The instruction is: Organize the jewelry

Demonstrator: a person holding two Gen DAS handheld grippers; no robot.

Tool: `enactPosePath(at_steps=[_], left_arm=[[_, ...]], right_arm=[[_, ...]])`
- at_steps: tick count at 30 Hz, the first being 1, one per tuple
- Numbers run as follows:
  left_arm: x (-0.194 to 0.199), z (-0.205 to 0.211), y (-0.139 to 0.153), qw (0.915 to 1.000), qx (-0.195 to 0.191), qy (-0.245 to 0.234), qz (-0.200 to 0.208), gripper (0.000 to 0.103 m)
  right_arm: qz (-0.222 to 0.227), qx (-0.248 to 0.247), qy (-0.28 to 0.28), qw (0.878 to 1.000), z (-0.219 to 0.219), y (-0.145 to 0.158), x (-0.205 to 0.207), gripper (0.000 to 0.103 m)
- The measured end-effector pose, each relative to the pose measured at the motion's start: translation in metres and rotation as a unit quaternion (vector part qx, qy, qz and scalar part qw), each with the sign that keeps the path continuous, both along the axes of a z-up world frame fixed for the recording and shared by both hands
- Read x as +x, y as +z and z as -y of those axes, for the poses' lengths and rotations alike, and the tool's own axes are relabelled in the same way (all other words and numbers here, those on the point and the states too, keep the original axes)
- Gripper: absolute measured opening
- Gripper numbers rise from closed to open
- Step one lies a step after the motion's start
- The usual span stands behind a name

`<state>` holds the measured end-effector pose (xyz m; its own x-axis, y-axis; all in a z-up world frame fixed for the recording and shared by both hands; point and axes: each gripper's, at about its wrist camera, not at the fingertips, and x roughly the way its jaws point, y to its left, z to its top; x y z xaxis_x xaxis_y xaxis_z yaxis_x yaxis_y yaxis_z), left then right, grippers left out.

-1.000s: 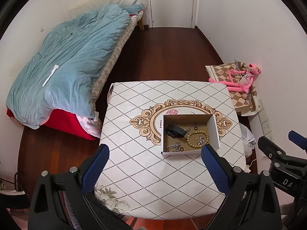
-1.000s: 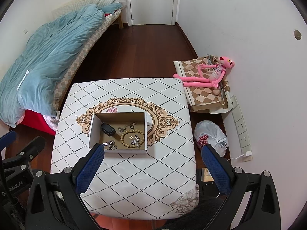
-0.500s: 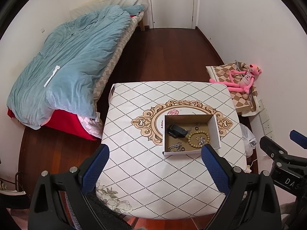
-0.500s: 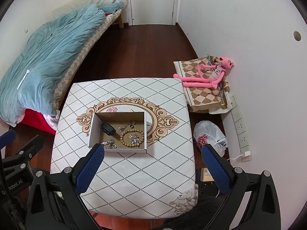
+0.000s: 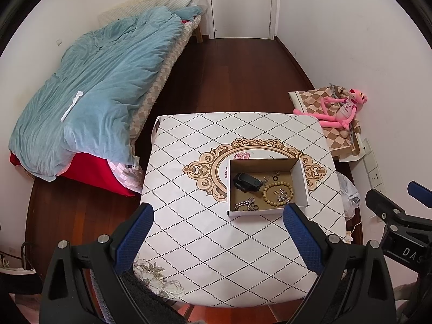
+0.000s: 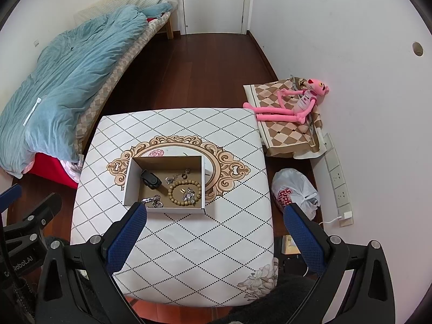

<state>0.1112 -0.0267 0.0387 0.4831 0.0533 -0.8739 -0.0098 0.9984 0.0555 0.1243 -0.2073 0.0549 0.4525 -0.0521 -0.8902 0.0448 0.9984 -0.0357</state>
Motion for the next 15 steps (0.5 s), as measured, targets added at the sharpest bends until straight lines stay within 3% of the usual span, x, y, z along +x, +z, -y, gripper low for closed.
enactPosePath(at_steps=[15], left_arm=[[-0.0021, 0.0022, -0.0014, 1.0, -0.001, -0.002, 0.002, 0.098]], right_arm=[[-0.006, 0.002, 0.002, 1.0, 0.0018, -0.0014, -0.0012, 0.102]])
